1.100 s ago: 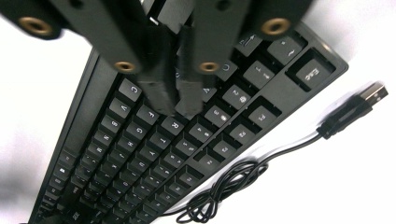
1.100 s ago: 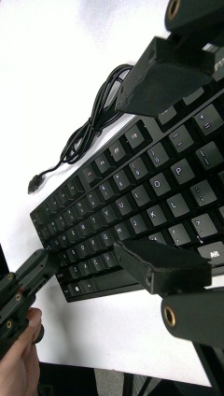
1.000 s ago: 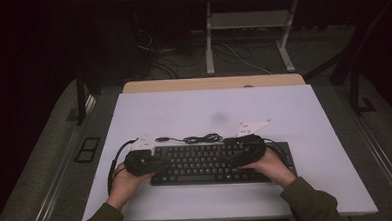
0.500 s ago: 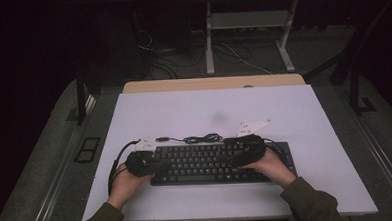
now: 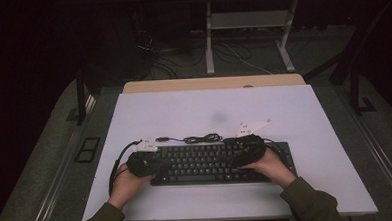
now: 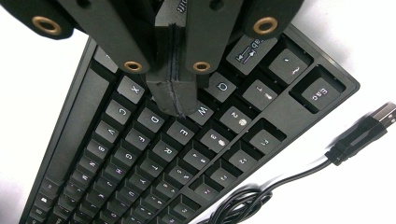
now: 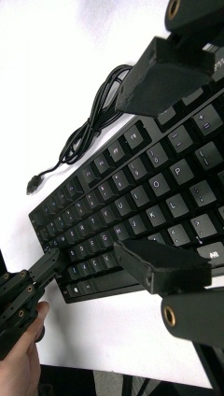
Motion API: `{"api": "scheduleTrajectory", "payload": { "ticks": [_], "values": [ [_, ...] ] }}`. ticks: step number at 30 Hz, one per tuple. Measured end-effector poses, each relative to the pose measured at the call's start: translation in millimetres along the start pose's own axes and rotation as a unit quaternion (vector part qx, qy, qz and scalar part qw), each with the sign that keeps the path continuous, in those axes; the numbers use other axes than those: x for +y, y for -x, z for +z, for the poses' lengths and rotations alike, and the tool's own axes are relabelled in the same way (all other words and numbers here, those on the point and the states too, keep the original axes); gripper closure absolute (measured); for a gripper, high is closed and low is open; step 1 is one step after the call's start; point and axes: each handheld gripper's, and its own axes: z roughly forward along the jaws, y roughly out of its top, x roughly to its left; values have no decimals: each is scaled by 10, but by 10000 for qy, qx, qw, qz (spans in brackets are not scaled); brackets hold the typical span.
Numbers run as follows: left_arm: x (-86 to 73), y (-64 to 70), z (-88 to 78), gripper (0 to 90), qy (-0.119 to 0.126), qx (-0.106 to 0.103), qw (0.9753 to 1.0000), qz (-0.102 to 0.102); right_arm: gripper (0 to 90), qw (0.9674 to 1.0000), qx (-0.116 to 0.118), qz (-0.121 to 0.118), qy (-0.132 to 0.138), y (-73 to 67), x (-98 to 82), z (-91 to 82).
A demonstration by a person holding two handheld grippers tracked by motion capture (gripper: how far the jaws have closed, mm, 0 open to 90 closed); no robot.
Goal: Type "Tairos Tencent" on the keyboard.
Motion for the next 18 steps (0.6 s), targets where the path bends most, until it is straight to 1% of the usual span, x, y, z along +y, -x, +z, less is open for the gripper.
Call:
{"api": "scheduleTrajectory", "payload": {
  "ticks": [1, 2, 4, 5, 8, 10, 13, 14, 18],
  "values": [
    [0, 0, -5, 895, 9, 12, 10000, -35, 269, 10000, 1, 4, 1, -1, 0, 0],
    [3, -8, -11, 895, 6, 6, 10000, 2, 269, 10000, 3, 2, 0, -1, 2, 0],
    [5, -6, -21, 895, 54, 21, 10000, -63, 269, 10000, 0, -18, 15, 0, 4, -1],
    [9, -10, -30, 895, 86, 8, 9999, -55, 269, 10000, 0, -14, 17, 0, 5, -1],
    [16, -9, -45, 894, 82, 26, 10000, -26, 269, 10000, 1, -8, 16, 3, 5, -3],
    [21, -4, -47, 894, 137, 8, 9999, -101, 269, 10000, 1, 2, 14, 3, 6, -6],
    [35, 7, -59, 892, 237, -4, 9997, -115, 269, 10000, 1, -2, 26, 5, 6, -9],
    [39, 10, -61, 877, 251, -10, 9996, -143, 269, 10000, 2, 0, 24, 6, 6, -9],
    [49, 18, -60, 782, 296, -28, 9995, -142, 282, 10000, 6, 11, 19, 8, 5, -6]
  ]
}}
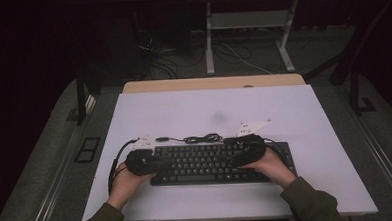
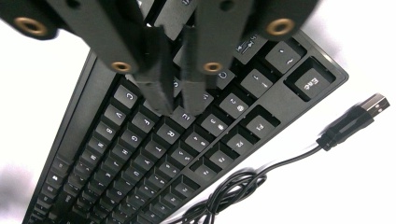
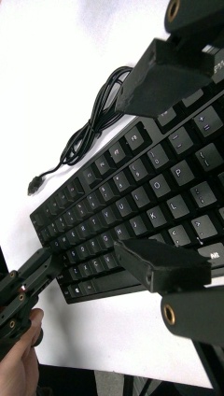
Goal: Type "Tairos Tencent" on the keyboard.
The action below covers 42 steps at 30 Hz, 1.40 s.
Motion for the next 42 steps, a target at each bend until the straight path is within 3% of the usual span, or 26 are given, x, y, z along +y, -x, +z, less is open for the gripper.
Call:
{"api": "scheduleTrajectory", "payload": {
  "ticks": [15, 26, 42],
  "values": [
    [42, 76, 66, 395, 181, 26, 9998, 109, 421, 10000, 87, 21, -21, 2, 47, -15],
    [72, 125, 136, 181, 234, 81, 9996, 167, 575, 9999, 155, -8, -36, 5, 109, 72],
    [82, 137, 186, 142, 289, 58, 9994, 207, 852, 9992, 336, -108, -182, -16, 196, 253]
  ]
}}
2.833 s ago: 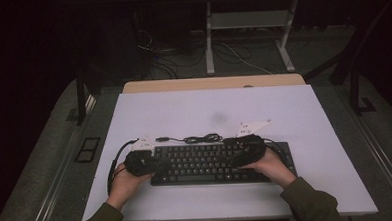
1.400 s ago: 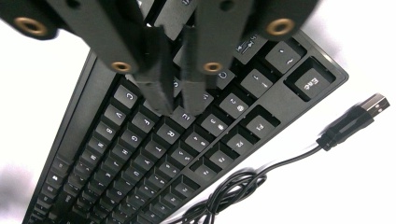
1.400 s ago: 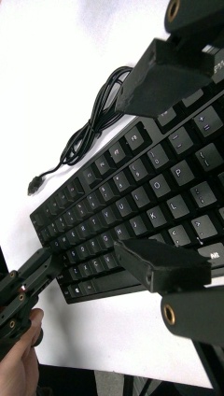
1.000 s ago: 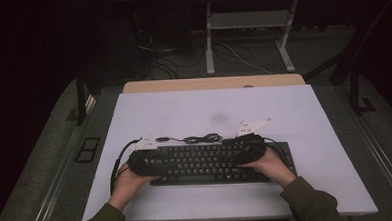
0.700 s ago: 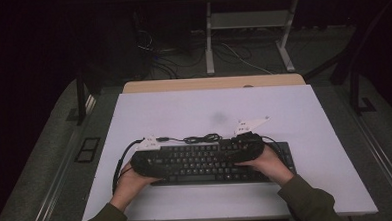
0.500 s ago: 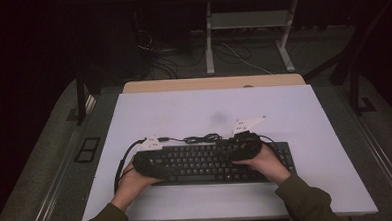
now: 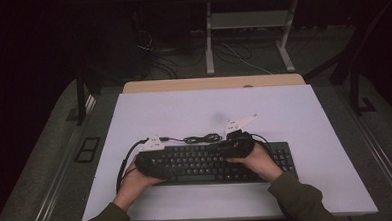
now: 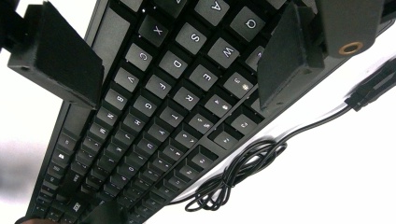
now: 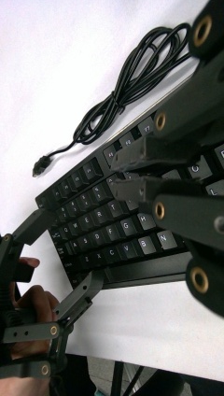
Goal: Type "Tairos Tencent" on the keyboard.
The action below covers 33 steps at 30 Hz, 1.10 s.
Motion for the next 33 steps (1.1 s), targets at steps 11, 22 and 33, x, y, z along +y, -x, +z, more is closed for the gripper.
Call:
{"api": "scheduleTrajectory", "payload": {
  "ticks": [11, 22, 33],
  "values": [
    [-1, 7, 6, 115, 26, 2, 10000, -13, 891, 9997, -32, -25, -245, -6, -54, 108],
    [0, 16, 13, 80, 56, 27, 10000, 19, 891, 9989, -76, -91, -448, -14, -98, 195],
    [-2, 22, 39, 0, -28, 52, 10000, -11, 892, 9980, -150, -94, -600, -21, -117, 239]
  ]
}}
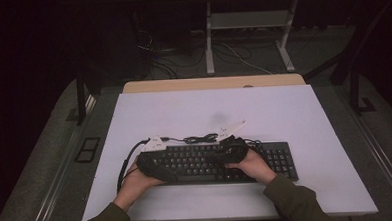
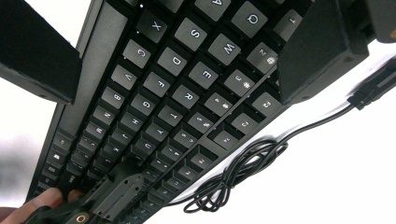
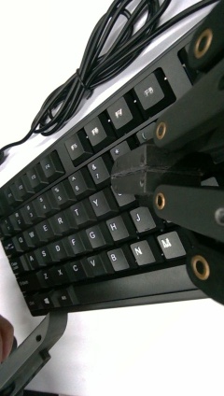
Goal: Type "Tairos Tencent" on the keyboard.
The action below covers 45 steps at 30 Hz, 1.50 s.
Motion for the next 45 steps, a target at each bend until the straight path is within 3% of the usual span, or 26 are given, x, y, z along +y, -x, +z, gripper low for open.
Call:
{"api": "scheduleTrajectory", "payload": {
  "ticks": [15, 38, 45],
  "values": [
    [-3, 11, 13, 0, -17, -46, 10000, 56, 892, 10000, -26, -11, -82, 3, -16, 21],
    [-3, 10, 11, 0, 12, -19, 10000, 77, 890, 9999, 8, 23, 102, 29, 9, -63],
    [4, 15, 9, 0, 44, -16, 10000, 88, 837, 9998, 1, 55, 202, 36, 18, -111]
  ]
}}
